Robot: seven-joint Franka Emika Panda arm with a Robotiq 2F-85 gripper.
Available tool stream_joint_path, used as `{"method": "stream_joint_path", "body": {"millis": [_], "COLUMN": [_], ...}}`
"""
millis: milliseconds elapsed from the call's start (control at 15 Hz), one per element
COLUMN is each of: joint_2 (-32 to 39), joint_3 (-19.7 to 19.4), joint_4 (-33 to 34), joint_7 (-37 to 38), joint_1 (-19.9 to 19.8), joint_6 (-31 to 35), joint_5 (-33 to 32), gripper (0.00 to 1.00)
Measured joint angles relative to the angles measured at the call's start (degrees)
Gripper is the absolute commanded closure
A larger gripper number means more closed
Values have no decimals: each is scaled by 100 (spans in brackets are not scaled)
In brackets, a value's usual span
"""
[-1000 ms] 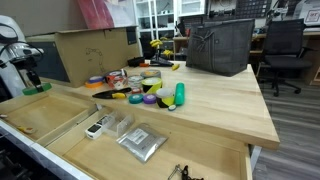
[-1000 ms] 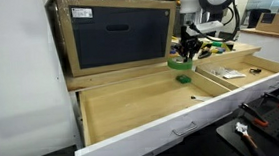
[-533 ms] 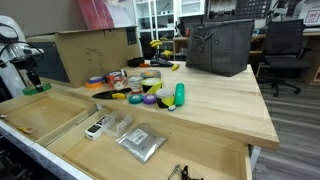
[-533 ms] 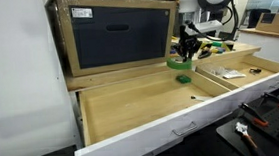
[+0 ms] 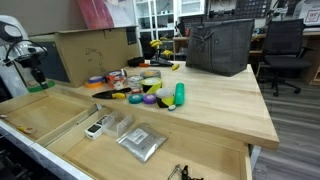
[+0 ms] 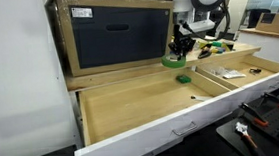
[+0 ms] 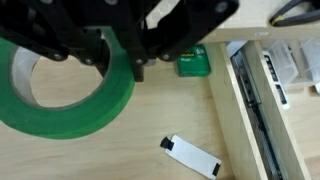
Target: Put the green tape in the left open drawer
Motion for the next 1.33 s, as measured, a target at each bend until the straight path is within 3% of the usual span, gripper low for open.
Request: {"method": "stream_joint_path", "body": {"millis": [267,600,1333], "joint_2": [935,2008,3658], "joint_3": [2,2,-331], "joint_4": [1183,2454,4410], "joint_7": [-66,-470,-1548], "joint_1": [359,1143,2447], "joint_6": [-424,-965,-1615], "joint_5": [-499,-772,-978], "gripper": [94,94,94]}}
